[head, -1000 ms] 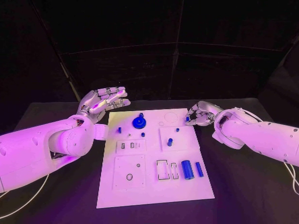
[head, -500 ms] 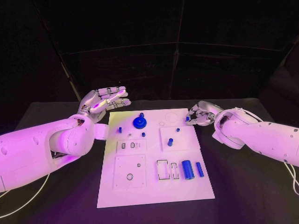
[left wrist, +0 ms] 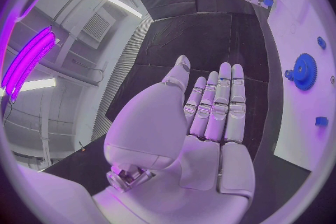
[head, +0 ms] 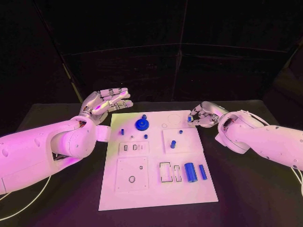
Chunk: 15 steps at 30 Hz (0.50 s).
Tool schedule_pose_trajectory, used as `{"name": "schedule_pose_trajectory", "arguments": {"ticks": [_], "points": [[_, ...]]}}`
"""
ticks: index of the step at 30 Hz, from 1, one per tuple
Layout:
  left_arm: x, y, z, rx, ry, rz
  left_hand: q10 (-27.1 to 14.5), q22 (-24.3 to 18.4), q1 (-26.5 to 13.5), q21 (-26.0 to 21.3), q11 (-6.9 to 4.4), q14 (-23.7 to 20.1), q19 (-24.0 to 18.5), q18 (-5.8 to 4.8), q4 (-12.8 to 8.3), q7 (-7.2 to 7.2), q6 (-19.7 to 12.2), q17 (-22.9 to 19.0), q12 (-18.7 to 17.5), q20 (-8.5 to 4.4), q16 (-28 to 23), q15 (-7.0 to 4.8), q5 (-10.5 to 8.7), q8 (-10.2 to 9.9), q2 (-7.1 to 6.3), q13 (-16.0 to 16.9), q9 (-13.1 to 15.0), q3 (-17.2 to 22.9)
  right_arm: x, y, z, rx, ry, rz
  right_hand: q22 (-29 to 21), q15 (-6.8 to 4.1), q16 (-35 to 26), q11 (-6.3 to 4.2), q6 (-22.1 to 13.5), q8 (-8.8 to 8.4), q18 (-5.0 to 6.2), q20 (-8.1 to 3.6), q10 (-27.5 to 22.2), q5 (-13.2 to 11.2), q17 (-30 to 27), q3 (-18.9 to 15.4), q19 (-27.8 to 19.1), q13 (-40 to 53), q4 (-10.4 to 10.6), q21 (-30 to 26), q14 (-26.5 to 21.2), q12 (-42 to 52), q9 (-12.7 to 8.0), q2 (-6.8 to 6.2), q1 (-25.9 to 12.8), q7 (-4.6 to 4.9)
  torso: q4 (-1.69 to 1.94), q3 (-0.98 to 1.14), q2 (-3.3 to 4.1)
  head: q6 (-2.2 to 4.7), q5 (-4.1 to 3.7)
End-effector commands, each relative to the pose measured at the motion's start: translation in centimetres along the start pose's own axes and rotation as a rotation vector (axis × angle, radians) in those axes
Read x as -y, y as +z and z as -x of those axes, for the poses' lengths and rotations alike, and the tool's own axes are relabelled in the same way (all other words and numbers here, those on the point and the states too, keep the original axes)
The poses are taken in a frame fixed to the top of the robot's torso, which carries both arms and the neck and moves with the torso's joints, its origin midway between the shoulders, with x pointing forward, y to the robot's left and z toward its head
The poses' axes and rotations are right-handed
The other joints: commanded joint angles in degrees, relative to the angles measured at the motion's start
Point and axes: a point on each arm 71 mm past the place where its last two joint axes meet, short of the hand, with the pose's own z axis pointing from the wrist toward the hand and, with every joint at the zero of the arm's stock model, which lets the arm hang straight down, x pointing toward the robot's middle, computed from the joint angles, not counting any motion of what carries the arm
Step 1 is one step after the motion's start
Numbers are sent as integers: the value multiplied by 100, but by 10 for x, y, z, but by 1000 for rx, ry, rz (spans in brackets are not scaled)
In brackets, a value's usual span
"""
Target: Assemble the parts on the task board
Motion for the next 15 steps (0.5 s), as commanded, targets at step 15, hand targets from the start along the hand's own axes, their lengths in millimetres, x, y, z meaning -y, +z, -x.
{"name": "schedule_pose_trajectory", "arguments": {"ticks": [15], "points": [[1, 2, 0, -7, -3, -8, 11, -10, -3, -27, -3, 54, 38, 22, -27, 195, -23, -4, -26, -6, -20, 3, 18, -34, 39, -1, 2, 2, -94, -15, -30, -53, 12, 149, 868, -60, 14, -50, 135, -27, -29, -53, 597, 24, 1506, 77, 295, 1508, 1, 28, 606, 15, 15, -22, -98, -36, 67, -45, -101, -81, 168]]}}
